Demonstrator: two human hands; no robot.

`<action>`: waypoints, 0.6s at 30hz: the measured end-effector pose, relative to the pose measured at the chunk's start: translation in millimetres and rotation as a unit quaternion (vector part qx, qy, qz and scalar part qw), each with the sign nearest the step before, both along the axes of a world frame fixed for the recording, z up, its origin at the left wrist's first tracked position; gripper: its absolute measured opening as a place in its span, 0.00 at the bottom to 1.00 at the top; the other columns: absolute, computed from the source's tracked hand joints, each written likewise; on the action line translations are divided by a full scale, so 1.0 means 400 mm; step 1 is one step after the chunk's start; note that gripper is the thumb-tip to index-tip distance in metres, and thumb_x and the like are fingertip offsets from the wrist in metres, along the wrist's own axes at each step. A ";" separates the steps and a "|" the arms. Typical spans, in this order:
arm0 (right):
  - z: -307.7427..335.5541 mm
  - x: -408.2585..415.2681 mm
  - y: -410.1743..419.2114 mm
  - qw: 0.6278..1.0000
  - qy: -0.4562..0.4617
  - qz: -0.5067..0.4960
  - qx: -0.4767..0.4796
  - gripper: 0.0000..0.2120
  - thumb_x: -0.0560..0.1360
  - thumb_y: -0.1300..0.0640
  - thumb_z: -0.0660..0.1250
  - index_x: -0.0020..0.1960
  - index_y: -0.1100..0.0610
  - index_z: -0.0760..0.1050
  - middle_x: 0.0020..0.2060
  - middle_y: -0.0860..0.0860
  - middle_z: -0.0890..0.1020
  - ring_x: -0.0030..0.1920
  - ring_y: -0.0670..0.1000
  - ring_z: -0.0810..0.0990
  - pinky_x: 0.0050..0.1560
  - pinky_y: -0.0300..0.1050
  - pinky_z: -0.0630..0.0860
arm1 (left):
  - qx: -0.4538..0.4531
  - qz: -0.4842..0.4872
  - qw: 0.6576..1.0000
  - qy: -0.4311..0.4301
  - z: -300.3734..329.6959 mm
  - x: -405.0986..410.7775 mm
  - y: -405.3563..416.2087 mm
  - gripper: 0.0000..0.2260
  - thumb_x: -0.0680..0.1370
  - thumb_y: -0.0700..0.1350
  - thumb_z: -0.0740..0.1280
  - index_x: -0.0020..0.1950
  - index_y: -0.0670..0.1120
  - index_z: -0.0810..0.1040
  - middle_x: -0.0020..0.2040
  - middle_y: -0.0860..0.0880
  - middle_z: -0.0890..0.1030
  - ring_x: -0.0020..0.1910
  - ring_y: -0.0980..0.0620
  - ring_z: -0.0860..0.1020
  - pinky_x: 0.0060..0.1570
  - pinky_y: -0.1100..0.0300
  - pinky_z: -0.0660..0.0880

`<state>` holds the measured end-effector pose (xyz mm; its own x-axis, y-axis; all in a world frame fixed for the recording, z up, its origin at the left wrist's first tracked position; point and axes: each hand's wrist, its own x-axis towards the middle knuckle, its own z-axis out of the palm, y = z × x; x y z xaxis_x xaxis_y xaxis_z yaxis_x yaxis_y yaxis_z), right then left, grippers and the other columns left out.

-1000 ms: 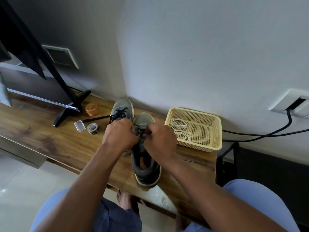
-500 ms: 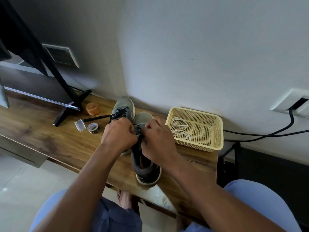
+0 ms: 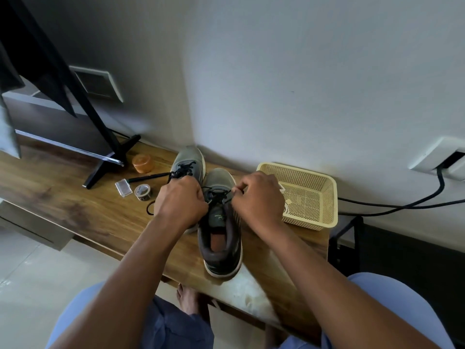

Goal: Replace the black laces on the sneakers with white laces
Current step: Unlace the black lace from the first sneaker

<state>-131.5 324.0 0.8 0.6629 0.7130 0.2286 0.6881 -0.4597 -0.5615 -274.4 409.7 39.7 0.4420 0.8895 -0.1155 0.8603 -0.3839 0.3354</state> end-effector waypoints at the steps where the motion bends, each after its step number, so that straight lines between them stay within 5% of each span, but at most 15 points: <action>1: 0.002 -0.006 -0.004 1.000 -0.008 0.018 -0.009 0.07 0.70 0.51 0.70 0.47 0.48 0.83 0.48 0.47 0.80 0.55 0.55 0.75 0.44 0.48 0.74 | 0.002 0.000 1.000 -0.002 0.000 -0.001 0.001 0.06 0.72 0.46 0.75 0.36 0.53 0.82 0.36 0.53 0.82 0.41 0.49 0.82 0.40 0.58 0.73; 4: 0.010 -0.025 -0.006 0.993 -0.060 0.101 -0.001 0.17 0.68 0.51 0.66 0.54 0.51 0.83 0.52 0.49 0.79 0.56 0.55 0.74 0.53 0.51 0.75 | 0.001 0.001 1.000 -0.008 0.001 -0.003 0.006 0.06 0.73 0.48 0.76 0.36 0.53 0.83 0.34 0.54 0.82 0.39 0.50 0.81 0.39 0.59 0.72; 11: -0.039 -0.083 -0.014 0.957 -0.211 0.192 -0.048 0.05 0.72 0.53 0.68 0.43 0.51 0.82 0.49 0.49 0.79 0.57 0.58 0.73 0.53 0.54 0.68 | 0.002 0.001 1.000 -0.004 0.001 0.001 0.000 0.05 0.72 0.47 0.74 0.36 0.53 0.83 0.35 0.53 0.82 0.41 0.47 0.82 0.41 0.59 0.71; 18: 0.000 -0.061 -0.010 0.991 -0.114 0.059 0.039 0.06 0.66 0.54 0.67 0.38 0.51 0.82 0.44 0.45 0.79 0.51 0.55 0.72 0.48 0.51 0.67 | 0.025 0.005 1.000 0.011 0.003 0.002 -0.005 0.03 0.72 0.46 0.74 0.38 0.52 0.83 0.38 0.50 0.81 0.42 0.45 0.82 0.39 0.57 0.73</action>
<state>-156.0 320.0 0.9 0.5012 0.7564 0.4204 0.8474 -0.3307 -0.4153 -273.6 407.7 40.9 0.4316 0.8985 -0.0800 0.8710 -0.3921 0.2959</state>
